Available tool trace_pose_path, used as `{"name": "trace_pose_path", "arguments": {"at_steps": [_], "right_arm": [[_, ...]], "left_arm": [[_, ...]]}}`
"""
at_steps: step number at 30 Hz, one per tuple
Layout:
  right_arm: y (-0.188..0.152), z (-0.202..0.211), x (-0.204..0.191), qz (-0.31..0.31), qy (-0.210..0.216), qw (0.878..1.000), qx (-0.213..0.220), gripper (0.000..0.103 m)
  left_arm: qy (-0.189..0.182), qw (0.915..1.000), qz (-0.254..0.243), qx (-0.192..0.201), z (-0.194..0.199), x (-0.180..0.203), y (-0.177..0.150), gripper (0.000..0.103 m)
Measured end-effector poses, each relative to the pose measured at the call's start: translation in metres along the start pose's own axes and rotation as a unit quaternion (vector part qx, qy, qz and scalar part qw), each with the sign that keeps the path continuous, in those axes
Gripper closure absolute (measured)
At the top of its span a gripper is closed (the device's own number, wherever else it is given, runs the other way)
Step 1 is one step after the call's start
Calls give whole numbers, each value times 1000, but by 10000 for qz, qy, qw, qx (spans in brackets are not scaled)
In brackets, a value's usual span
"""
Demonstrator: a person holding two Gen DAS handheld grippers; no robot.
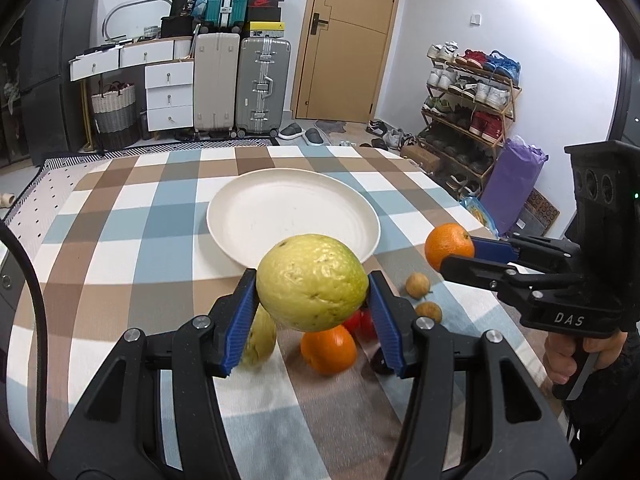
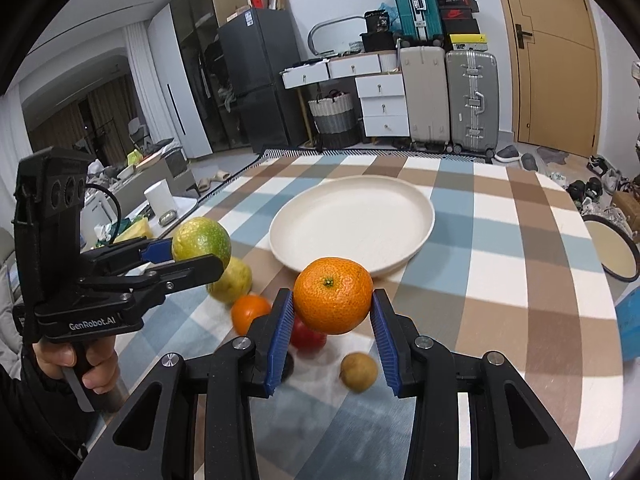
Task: Organize fruits
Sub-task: 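Carry the orange with the right gripper onto the white plate while the left gripper places the citrus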
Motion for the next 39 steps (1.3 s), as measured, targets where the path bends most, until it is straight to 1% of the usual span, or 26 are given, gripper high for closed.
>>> {"name": "trace_pose_path", "arguments": {"at_steps": [7,11,20,27,33,39], "right_arm": [[12,-3,5,-74,67,9999,105,63],[21,-6,6,-105,124,9997,158,63],[38,-13,3,82,91,9998,149,63],[48,-21,9,78,102,9997,191,63],[49,-30,12,28,61,9999,146,63],[45,-45,22,-142,117,9998,31,63]], "left_arm": [[47,10000,60,-9,-18,-3,16,51],[142,9999,49,-20,-26,-5,22,51],[268,9995,166,33,-38,-16,35,51],[368,9992,171,20,-47,-21,43,51],[412,9991,116,-30,-60,-20,50,51],[361,9992,148,-121,-69,-20,45,51]]}}
Point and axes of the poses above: each gripper's, at about its wrist camera, not at the fingertips, and z roughly against the way its jaws point, x to its right, y to its top, the point moved 3 cm from there along -z, roughly the way its jaws point, and after that the axes turned 12 degrees about -x, right-handed, at the moved point
